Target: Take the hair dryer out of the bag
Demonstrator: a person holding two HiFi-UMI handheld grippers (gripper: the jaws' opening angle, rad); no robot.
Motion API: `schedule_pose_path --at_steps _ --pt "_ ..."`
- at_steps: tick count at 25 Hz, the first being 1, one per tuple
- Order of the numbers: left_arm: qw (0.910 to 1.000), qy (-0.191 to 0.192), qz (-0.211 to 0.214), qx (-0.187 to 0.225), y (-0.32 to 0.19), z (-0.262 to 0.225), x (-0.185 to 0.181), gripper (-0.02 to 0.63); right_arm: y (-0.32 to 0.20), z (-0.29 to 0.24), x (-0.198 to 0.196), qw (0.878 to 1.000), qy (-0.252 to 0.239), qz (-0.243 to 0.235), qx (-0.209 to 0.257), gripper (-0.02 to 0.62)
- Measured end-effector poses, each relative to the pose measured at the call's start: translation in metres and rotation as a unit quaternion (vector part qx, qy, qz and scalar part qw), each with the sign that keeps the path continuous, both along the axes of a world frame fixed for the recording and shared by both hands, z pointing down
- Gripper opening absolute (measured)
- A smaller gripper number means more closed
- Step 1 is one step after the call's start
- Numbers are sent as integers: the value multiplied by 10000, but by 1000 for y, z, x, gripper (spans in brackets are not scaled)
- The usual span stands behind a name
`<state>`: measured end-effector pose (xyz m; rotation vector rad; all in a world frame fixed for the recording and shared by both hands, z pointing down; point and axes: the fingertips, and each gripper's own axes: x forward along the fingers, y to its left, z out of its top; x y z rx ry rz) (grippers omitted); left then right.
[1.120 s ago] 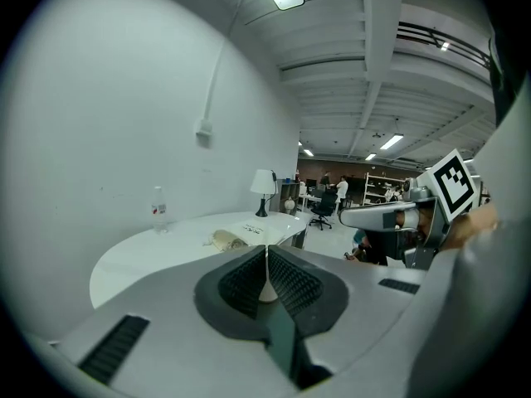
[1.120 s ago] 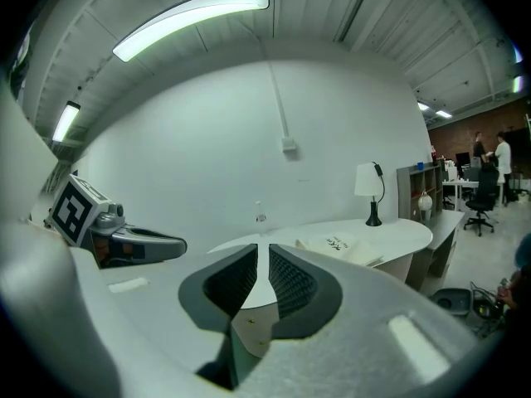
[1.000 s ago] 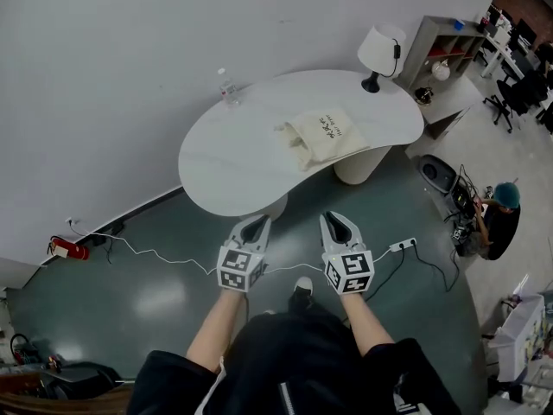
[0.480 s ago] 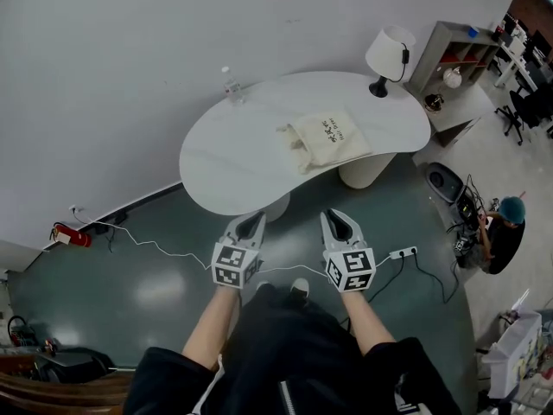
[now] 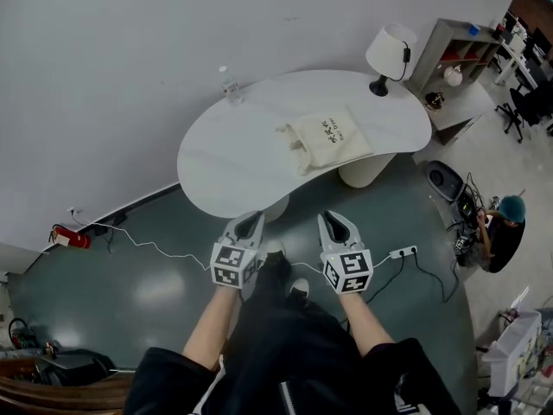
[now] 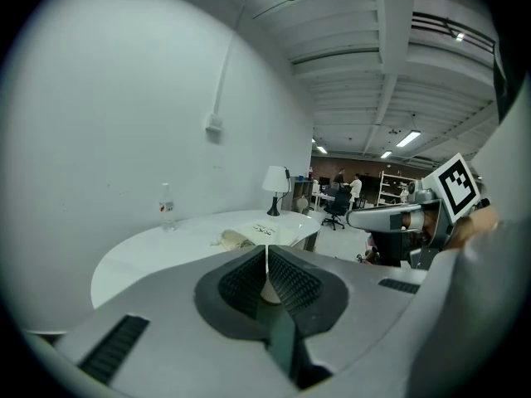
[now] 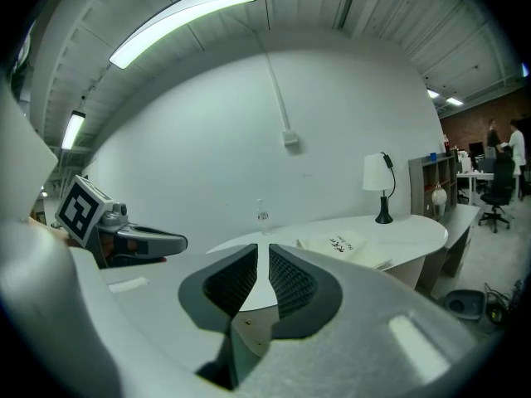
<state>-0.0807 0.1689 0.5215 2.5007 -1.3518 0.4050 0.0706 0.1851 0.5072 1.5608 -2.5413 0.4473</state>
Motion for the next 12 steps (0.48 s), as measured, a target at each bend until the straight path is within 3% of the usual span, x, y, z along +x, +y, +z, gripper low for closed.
schedule_pose_path --at_steps 12 --pt "9994 23 357 -21 -72 4 15 17 -66 0 -4 9998 93 155 -55 32"
